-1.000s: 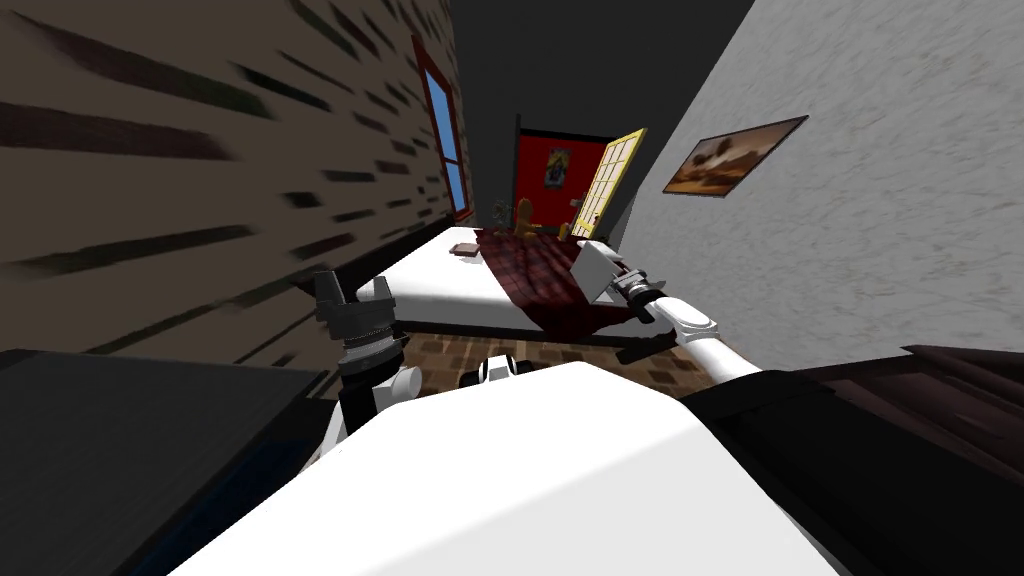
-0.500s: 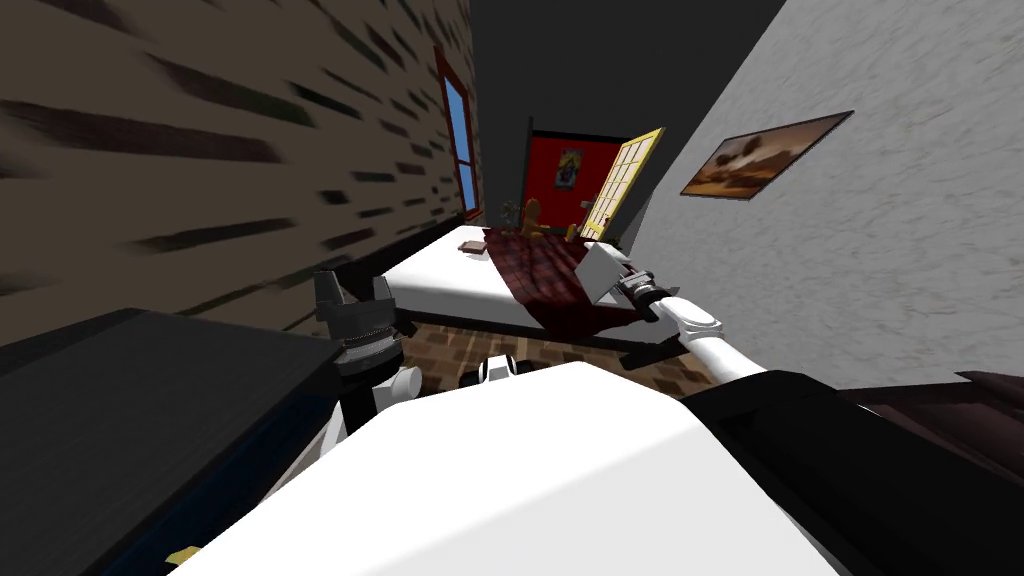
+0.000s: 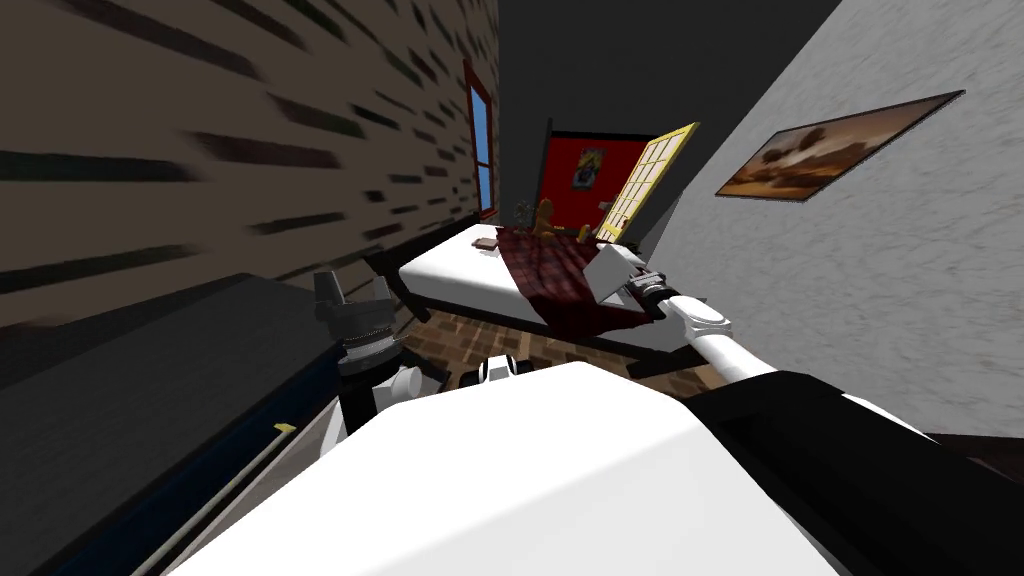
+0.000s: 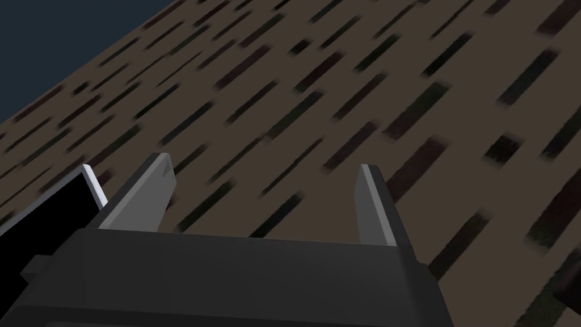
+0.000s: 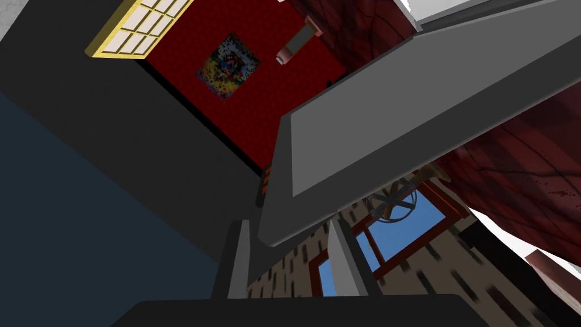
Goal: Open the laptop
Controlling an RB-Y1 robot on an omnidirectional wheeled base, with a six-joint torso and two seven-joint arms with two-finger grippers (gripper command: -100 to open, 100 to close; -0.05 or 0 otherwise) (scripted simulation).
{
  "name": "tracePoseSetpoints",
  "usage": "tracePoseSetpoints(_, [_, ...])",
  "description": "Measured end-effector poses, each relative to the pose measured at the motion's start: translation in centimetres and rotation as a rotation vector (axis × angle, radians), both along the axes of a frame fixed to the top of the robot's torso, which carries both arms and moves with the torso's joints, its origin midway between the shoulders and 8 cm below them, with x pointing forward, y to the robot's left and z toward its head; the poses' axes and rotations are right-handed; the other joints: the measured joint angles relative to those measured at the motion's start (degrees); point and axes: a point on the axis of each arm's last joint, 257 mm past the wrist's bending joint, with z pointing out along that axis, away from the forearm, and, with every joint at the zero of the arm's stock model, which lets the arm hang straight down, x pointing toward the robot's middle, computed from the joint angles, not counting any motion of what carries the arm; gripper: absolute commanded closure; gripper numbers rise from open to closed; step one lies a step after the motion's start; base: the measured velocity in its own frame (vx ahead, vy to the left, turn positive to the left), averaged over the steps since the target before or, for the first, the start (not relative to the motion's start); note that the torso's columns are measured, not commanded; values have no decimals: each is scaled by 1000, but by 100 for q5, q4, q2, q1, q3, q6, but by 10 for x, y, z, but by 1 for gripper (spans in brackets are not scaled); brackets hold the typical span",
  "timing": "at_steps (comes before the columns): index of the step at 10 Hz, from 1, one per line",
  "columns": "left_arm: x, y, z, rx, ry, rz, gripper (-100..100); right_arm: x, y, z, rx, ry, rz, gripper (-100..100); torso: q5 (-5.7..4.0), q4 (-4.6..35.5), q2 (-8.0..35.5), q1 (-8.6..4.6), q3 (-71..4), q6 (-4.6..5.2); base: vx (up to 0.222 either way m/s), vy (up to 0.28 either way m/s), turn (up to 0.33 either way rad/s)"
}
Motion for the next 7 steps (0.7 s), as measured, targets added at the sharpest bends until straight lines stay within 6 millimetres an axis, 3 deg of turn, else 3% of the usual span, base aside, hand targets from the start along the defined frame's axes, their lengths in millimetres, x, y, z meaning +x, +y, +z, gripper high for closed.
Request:
tracePoseSetpoints(1, [0,0,0,0,0,0,0,0,-3,-3,6,-2,-7,100,-3,-5,-11,-5,-6,20,-109,0,235])
tracePoseSetpoints(4, [0,0,0,0,0,0,0,-13,-34,1,60,-27,-82,100,5,3,-4,4,-5,-53,-146,1,251])
tracePoseSetpoints(5, [0,0,0,0,0,0,0,-16,-42,0,73,-37,-102,100,0,-1,-11,-1,-8,-15,-156,-3,343])
tracePoseSetpoints(6, [0,0,0,0,0,0,0,-21,-53,0,95,-48,-129,100,-1,0,-12,-9,-10,-43,-147,-4,192])
tracePoseSetpoints(7, [0,0,0,0,0,0,0,-28,-63,0,109,-56,-152,100,-4,1,-8,-16,-7,-2,-53,0,28])
